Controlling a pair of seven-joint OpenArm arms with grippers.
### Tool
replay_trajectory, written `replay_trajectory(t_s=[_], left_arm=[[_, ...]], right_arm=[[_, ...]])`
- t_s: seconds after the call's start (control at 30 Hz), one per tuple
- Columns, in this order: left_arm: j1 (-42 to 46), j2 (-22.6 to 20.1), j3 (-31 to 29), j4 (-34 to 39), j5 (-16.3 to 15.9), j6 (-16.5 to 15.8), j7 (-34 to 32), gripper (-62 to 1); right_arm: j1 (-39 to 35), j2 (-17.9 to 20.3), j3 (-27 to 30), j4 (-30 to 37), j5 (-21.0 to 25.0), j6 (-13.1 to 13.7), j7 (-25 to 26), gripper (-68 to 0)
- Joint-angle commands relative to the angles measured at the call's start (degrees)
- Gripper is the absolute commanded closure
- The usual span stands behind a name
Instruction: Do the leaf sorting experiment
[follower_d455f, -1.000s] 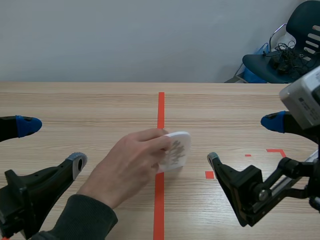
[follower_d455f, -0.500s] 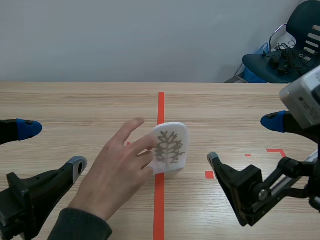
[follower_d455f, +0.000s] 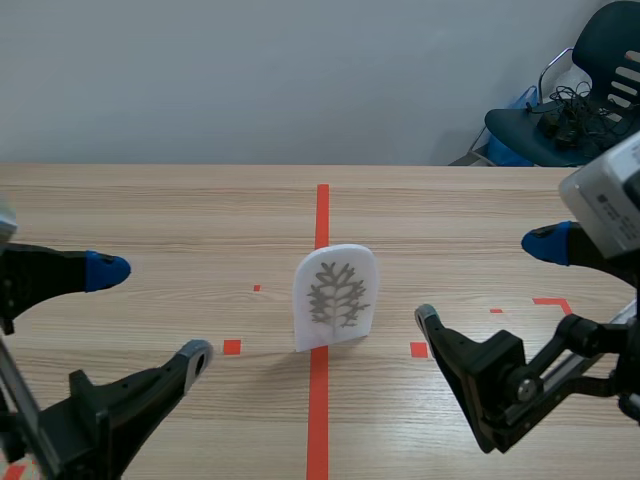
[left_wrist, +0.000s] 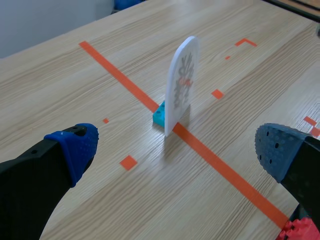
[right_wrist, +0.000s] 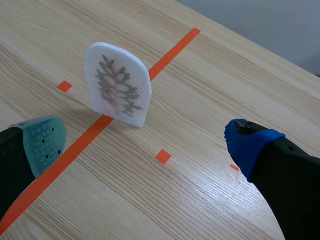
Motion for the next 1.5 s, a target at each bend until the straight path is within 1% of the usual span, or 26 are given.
replay_trajectory(t_s=[0.0,0.03,0.13,0.23,0.3,0.47,0.6,0.63,0.7,0.73,0.9,1.03,1.07,1.17,1.2,1.27,1.33,1.47], left_arm=[[-3.34,1.55,2.16,-3.34,0.76,0.13,-0.57,-62.3],[-5.29,2.38,3.48,-5.6,1.88,0.26,-0.61,-62.3],[-11.17,5.18,6.95,-13.81,3.48,0.42,-1.62,-62.3],[-17.31,8.13,9.77,-22.45,3.63,0.37,-2.05,-62.3],[-20.96,9.99,11.69,-28.09,4.09,0.37,-4.92,-62.3],[-28.35,14.38,16.46,-38.16,9.94,0.35,-9.18,-62.3],[-32.3,16.92,20.11,-42.95,13.18,0.44,-13.0,-62.3],[-33.16,17.55,20.74,-43.89,13.94,0.94,-14.19,-62.3],[-34.93,19.02,21.68,-45.59,14.08,3.91,-15.54,-62.3],[-35.87,19.74,21.92,-46.45,14.1,4.7,-15.87,-62.3],[-39.52,22.67,22.88,-49.81,14.1,4.92,-16.63,-62.3],[-39.93,23.43,23.63,-50.1,14.08,4.92,-16.63,-62.3],[-39.8,23.41,23.63,-50.1,14.08,4.92,-16.63,-57.7],[-39.56,23.41,23.61,-50.1,14.05,4.85,-16.63,-34.8],[-39.47,23.41,23.61,-50.05,14.05,4.68,-16.68,-28.9],[-39.45,23.43,23.61,-49.92,13.64,3.8,-16.65,-22.0],[-39.45,23.43,23.61,-49.9,13.64,2.89,-16.65,-17.3],[-39.45,23.37,23.58,-49.79,13.64,2.86,-16.65,-9.4]], right_arm=[[0.2,0.02,0.63,1.49,0.44,-0.22,0.85,-67.9],[0.2,0.0,0.74,1.49,0.44,-0.22,0.85,-67.9],[0.2,0.0,0.79,1.49,0.44,-0.22,0.85,-67.9],[0.22,0.0,0.79,1.49,0.44,-0.22,0.87,-67.9],[0.22,0.0,0.79,1.49,0.44,-0.22,0.87,-67.9],[0.2,0.0,0.79,1.49,0.44,-0.22,0.83,-67.9],[0.22,0.0,0.79,1.49,0.44,-0.22,0.83,-67.9],[0.22,0.0,0.79,1.49,0.44,-0.22,0.83,-67.9],[0.22,0.0,0.79,1.49,0.44,-0.22,0.83,-67.9],[0.22,0.0,0.79,1.49,0.44,-0.22,0.83,-67.9],[0.2,0.0,0.79,1.49,0.44,-0.22,0.81,-67.9],[0.2,0.0,0.79,1.49,0.44,-0.22,0.61,-67.9],[0.2,0.0,0.79,1.49,0.44,-0.22,0.61,-67.9],[0.2,0.0,0.79,1.49,0.44,-0.22,0.61,-67.9],[0.2,0.0,0.79,1.49,0.44,-0.22,0.61,-67.9],[0.2,0.0,0.79,1.49,0.44,-0.22,0.59,-67.9],[0.2,0.0,0.79,1.49,0.44,-0.22,0.5,-67.9],[0.2,0.0,0.79,1.49,0.44,-0.22,-0.07,-67.9]])
